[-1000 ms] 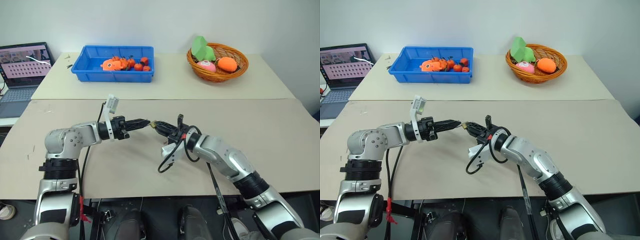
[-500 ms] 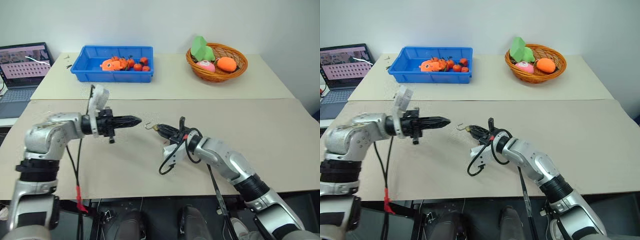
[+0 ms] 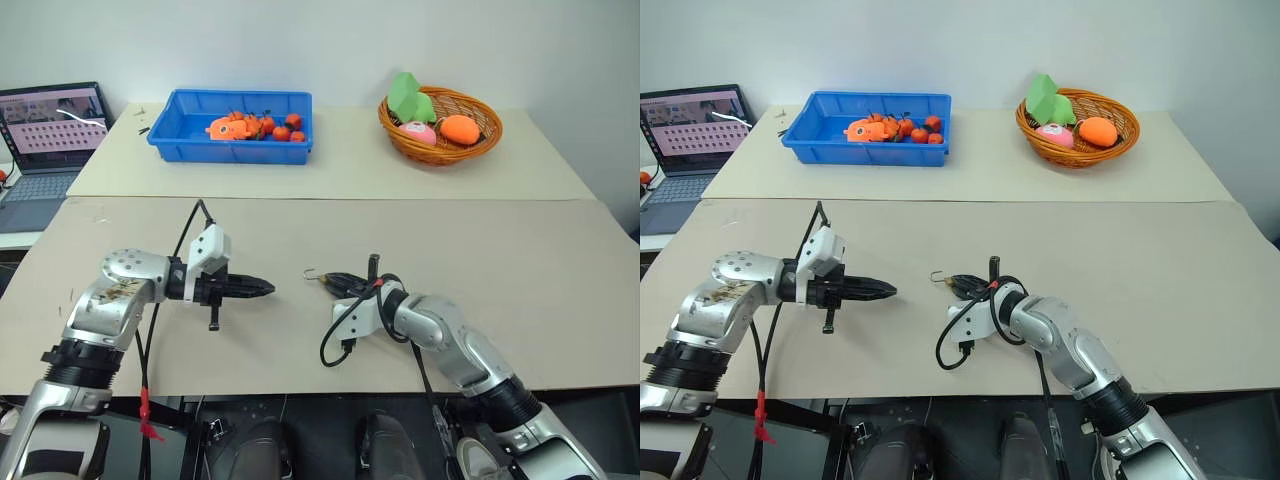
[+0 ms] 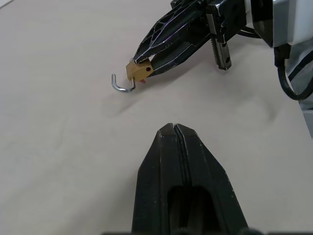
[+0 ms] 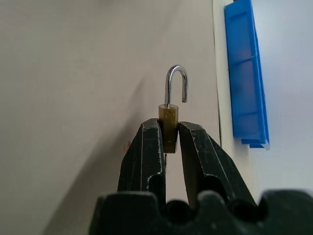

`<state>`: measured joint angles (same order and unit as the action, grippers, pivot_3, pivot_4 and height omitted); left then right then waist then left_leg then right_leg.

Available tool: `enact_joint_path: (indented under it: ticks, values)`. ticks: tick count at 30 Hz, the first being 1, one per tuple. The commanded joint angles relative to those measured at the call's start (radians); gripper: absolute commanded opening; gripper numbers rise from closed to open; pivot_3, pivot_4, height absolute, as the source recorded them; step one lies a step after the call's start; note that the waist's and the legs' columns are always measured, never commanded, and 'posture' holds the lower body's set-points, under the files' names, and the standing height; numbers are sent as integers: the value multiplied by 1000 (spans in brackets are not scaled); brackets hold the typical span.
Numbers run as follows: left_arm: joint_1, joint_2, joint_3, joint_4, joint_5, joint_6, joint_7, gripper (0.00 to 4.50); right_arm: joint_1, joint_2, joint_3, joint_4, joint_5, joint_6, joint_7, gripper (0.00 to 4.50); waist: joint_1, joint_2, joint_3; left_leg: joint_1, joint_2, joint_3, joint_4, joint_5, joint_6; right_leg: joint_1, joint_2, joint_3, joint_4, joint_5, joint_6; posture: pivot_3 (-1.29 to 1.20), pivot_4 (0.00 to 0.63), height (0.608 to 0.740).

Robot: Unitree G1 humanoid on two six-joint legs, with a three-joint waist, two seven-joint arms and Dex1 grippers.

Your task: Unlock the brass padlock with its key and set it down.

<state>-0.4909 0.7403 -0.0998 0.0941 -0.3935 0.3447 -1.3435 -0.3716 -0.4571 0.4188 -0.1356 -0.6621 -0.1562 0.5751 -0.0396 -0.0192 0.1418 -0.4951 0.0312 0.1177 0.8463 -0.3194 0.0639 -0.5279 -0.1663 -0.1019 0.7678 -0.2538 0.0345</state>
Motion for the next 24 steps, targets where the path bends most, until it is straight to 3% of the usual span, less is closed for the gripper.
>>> enact_joint_path:
  ticks: [1, 4, 6, 15, 21, 24]
  values:
    - [-11, -10, 8, -12, 0, -14, 1, 32, 6, 9, -26, -67, 48, 53, 44, 93, -1, 0, 0, 0, 0, 0, 0, 0, 0, 0, 0, 0, 0, 0, 0, 0, 150, 664]
    - [-12, -14, 7, -10, 1, -12, -6, 32, -7, 2, -39, -46, 57, 69, 47, 93, 0, 0, 0, 0, 0, 0, 0, 0, 0, 0, 0, 0, 0, 0, 0, 0, 150, 664]
    - [-16, -16, 7, -4, 6, -17, -6, 0, -18, 2, -44, -33, 63, 74, 44, 1113, 0, 0, 0, 0, 0, 0, 0, 0, 0, 0, 0, 0, 0, 0, -1, 0, 150, 664]
    - [-19, -16, 8, 1, 14, -25, -12, 0, -22, 2, -41, -30, 103, 95, 74, 4083, 0, 0, 0, 0, 0, 0, 0, -1, 0, 0, 0, 0, 0, 1, -1, 0, 150, 664]
    - [3, -13, 26, -17, 7, -22, 1, 0, 72, -35, -116, -164, 380, 286, 305, 4083, 3, 0, 0, 0, 0, -1, 1, -2, 1, 1, 0, 0, -1, 3, -4, 0, 150, 664]
    - [34, -31, 86, -43, -30, 36, 87, 0, 127, -21, -317, -257, 671, 622, 385, 4083, 8, 0, 0, 0, 0, -1, 1, -2, 1, 2, 0, -1, -2, 3, -5, 0, 150, 664]
